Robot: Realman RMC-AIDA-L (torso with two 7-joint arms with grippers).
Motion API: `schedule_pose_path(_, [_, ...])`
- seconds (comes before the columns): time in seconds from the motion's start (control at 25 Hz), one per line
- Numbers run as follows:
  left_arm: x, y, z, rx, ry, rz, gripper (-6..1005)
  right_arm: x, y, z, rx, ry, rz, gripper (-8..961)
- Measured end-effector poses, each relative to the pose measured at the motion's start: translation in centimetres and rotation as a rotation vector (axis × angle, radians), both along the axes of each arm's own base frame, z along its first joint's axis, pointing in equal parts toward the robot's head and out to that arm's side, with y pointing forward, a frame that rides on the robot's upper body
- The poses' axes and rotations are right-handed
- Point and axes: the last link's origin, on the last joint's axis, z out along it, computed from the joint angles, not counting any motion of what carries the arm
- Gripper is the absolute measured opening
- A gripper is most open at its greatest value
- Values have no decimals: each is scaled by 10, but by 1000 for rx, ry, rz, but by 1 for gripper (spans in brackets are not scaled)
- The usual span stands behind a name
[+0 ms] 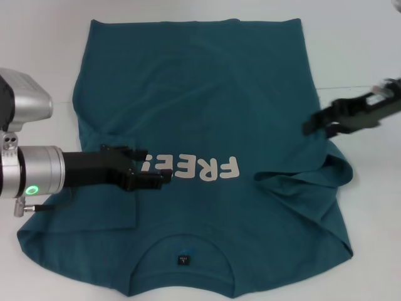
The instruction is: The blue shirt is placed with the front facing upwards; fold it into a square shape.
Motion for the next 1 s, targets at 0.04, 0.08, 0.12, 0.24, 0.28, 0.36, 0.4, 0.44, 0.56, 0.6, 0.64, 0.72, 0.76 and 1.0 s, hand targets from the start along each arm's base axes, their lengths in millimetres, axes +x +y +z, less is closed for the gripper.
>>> schedule_pose_path(0.04, [0, 0, 0, -1, 0, 0, 847, 6, -2, 4, 9, -10, -4, 489])
schedule_pose_path(0.08, [-1, 0, 0, -1, 0, 1, 847, 12, -5, 8, 17, -26, -1, 531])
schedule_pose_path(0.12, [-1, -1, 0, -1, 0, 2, 847, 16, -6, 12, 23, -42, 9, 574])
schedule_pose_path(0.24, [0, 0, -1, -2, -1, 0, 847, 22, -12, 18, 15, -144, 69, 625])
schedule_pose_path(0.28, [1, 0, -1, -2, -2, -2, 847, 22, -13, 18, 5, -184, 90, 625])
schedule_pose_path(0.36, [2, 0, -1, -3, -2, -4, 847, 21, -13, 14, -14, -257, 127, 626])
schedule_pose_path(0.4, [3, 1, -1, -3, -2, -5, 847, 20, -13, 10, -20, -300, 140, 626])
schedule_pose_path(0.44, [3, 1, -2, -4, -3, -4, 847, 19, -13, 6, -28, -335, 151, 626])
schedule_pose_path(0.56, [3, 0, -2, -4, -4, -3, 847, 12, -9, -5, -26, -440, 180, 618])
schedule_pose_path(0.6, [3, 0, -2, -4, -5, -3, 847, 9, -8, -7, -24, -454, 187, 616])
schedule_pose_path(0.64, [3, 0, -2, -5, -5, -2, 847, 6, -6, -11, -22, -463, 196, 613])
schedule_pose_path(0.72, [3, 0, -3, -5, -6, 0, 847, 1, -3, -14, -15, -468, 210, 608])
schedule_pose_path(0.76, [3, 0, -3, -6, -6, 1, 847, 0, -2, -15, -13, -472, 215, 606])
schedule_pose_path(1.0, [2, -1, -3, -7, -7, 5, 847, -5, 1, -26, -43, -554, 276, 590])
